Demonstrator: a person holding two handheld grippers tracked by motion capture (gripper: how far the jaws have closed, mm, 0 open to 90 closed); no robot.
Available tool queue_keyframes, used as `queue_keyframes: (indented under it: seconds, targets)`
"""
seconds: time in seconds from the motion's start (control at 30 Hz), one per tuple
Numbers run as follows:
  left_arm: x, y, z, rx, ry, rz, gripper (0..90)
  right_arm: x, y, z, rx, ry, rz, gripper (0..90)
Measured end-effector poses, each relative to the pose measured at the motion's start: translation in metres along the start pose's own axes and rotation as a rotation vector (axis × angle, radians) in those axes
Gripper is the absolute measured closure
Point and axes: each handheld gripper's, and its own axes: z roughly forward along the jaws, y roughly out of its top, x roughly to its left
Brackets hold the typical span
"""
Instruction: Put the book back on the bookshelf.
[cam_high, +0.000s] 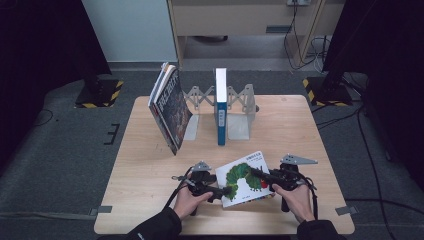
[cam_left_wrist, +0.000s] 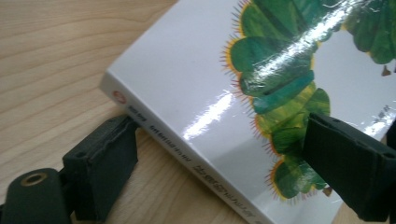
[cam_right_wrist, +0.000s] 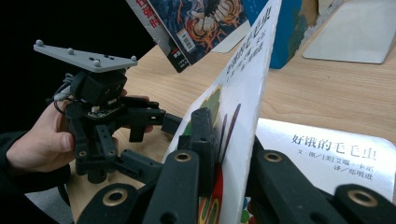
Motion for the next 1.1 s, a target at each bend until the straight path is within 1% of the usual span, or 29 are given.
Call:
queue_keyframes:
  seconds: [0.03,0.17,0.37,0.43,0.47,0.5,0.53,0.57,0.67,0.73,0.8,0.93,1.0,1.1]
  targets:
    - [0.000,0.000,0.000,0.001,0.001,0.007,6.2,-0.001,-0.001,0.000,-0.001,-0.002,0.002,83.1]
    - [-0.001,0.000,0.001,0.002,0.006,0.012,6.5,-0.004,-0.004,0.000,0.000,-0.015,0.015,80.5]
    - [-0.002,0.000,0.001,0.000,0.013,0.019,7.2,-0.007,-0.010,0.005,0.037,-0.095,-0.017,69.7]
    - [-0.002,0.000,0.001,0.001,0.013,0.020,7.3,-0.009,-0.013,0.006,0.045,-0.112,-0.021,69.2]
    - [-0.002,0.000,0.001,0.002,0.014,0.022,7.3,-0.009,-0.013,0.006,0.044,-0.104,-0.018,70.0]
    - [-0.002,0.000,0.001,0.000,0.015,0.020,7.5,-0.008,-0.011,0.005,0.039,-0.089,-0.017,73.2]
    - [-0.002,0.000,0.001,-0.001,0.015,0.018,7.7,-0.007,-0.009,0.004,0.031,-0.058,-0.014,76.4]
    - [-0.001,0.000,0.001,0.000,0.012,0.014,7.2,-0.006,-0.008,0.004,0.022,-0.040,-0.007,78.9]
    - [0.000,0.000,0.001,-0.002,0.006,0.006,7.0,-0.003,-0.006,0.003,0.000,-0.005,0.003,82.4]
    - [0.000,0.000,0.001,-0.003,0.001,0.005,6.9,-0.002,-0.005,0.003,-0.005,0.006,0.008,83.0]
    - [0.000,0.000,0.001,-0.007,-0.011,0.001,7.1,-0.002,-0.004,0.002,-0.011,0.016,0.002,83.7]
    - [-0.001,0.001,0.002,-0.028,-0.033,0.009,6.3,0.001,0.000,-0.002,-0.032,0.048,-0.026,84.8]
    - [-0.001,0.000,0.003,-0.025,-0.043,0.013,5.4,0.002,0.000,-0.003,-0.037,0.063,-0.030,85.1]
    - [-0.002,-0.001,0.006,-0.017,-0.065,0.012,5.6,0.000,0.000,-0.002,-0.037,0.057,-0.030,84.3]
